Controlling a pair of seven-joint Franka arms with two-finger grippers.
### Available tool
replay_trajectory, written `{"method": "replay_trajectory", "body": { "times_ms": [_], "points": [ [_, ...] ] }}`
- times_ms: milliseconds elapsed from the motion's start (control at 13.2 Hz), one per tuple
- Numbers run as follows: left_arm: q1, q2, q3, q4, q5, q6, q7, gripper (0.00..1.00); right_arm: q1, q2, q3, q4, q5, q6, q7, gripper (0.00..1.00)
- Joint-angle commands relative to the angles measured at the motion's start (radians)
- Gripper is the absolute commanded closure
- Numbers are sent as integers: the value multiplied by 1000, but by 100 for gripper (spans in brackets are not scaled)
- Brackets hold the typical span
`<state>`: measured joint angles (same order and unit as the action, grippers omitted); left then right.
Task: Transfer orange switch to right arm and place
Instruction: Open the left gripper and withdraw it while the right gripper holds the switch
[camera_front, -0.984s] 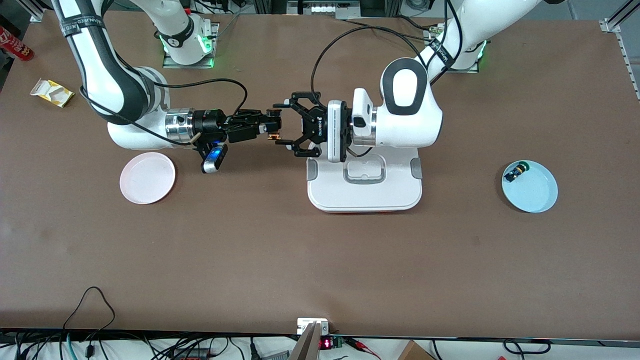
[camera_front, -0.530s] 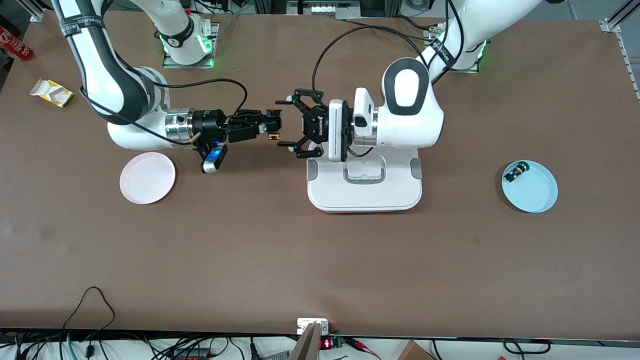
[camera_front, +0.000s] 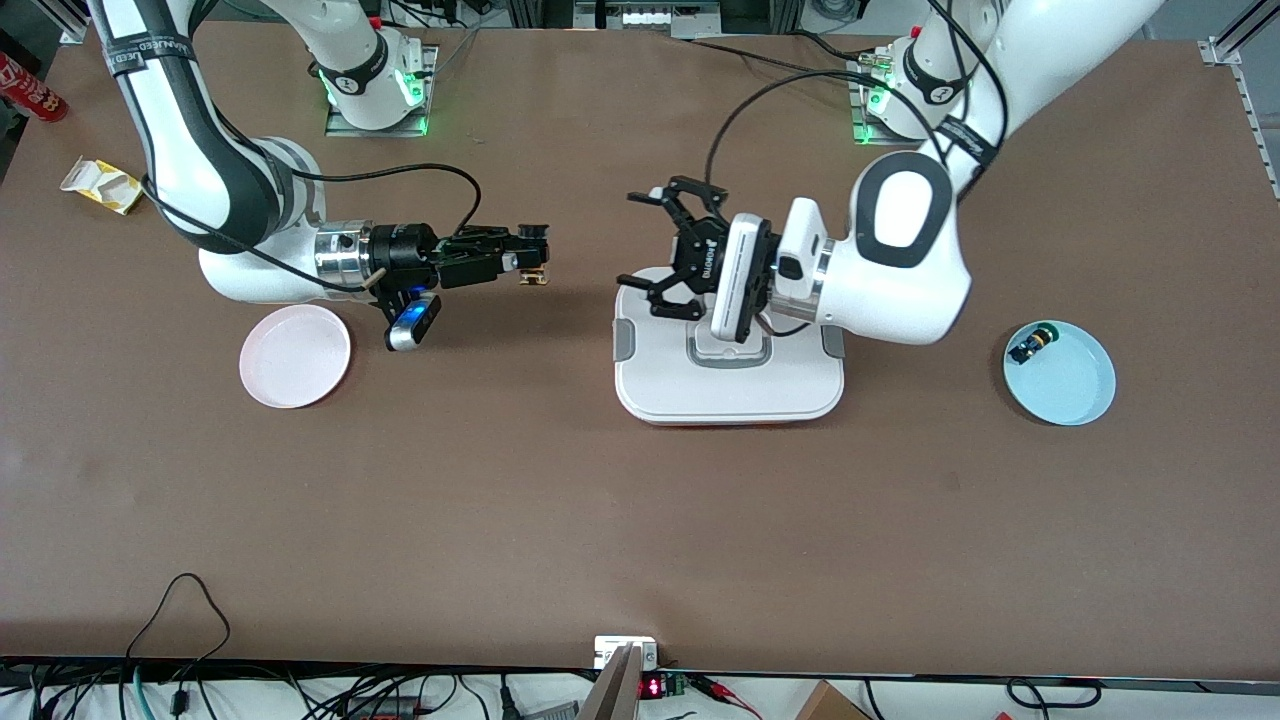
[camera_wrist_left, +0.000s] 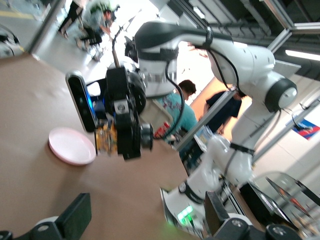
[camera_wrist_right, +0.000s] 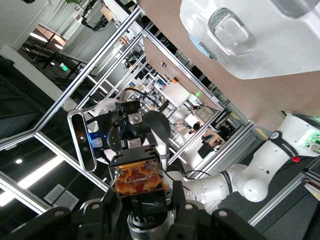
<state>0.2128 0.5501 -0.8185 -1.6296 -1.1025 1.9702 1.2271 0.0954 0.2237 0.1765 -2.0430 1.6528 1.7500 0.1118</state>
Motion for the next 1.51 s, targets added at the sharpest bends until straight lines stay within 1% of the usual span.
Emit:
{"method": "replay_trajectory", "body": {
  "times_ms": [0,151,303,378,454,530,681,757,832,908,984,1211,1286,1362,1438],
  "points": [
    [48,-27,1,63,177,-155,-157,0,-43,-17,3,-9,-80,-35,-14,67],
    [89,-27,-2,138,309,-302,-321,0,-94,-14,3,-8,-164,-78,-17,67],
    [106,-27,4,203,430,-422,-444,0,-143,-10,3,-3,-273,-118,-59,67],
    [118,-27,2,211,472,-453,-516,0,-157,-10,2,-3,-300,-135,-96,67],
    [128,-27,1,227,499,-483,-587,0,-170,-12,0,-3,-347,-139,-113,67],
    [129,-27,4,266,541,-538,-656,0,-178,-15,0,1,-422,-139,-129,67],
    [123,-27,-7,342,683,-638,-832,0,-207,-17,0,12,-525,-142,-200,67],
    [117,-29,-8,362,741,-674,-897,0,-210,-23,0,26,-563,-161,-227,67],
    [112,-48,-10,369,810,-700,-950,0,-210,-26,0,44,-626,-162,-259,67],
    [105,-91,-13,369,884,-708,-1013,0,-210,-24,0,64,-709,-162,-306,67],
    [96,-120,-13,369,952,-711,-1076,0,-212,-26,0,78,-766,-162,-367,67],
    [63,-173,-18,367,1168,-734,-1173,0,-212,-26,0,105,-899,-156,-466,67],
    [53,-194,-4,366,1216,-734,-1187,0,-212,-26,0,115,-954,-155,-493,67],
    [12,-215,42,355,1231,-732,-1186,0,-212,-26,0,115,-1006,-150,-544,67],
    [-34,-240,150,349,1219,-729,-1177,0,-214,-26,0,115,-1043,-139,-588,67]
  ]
}}
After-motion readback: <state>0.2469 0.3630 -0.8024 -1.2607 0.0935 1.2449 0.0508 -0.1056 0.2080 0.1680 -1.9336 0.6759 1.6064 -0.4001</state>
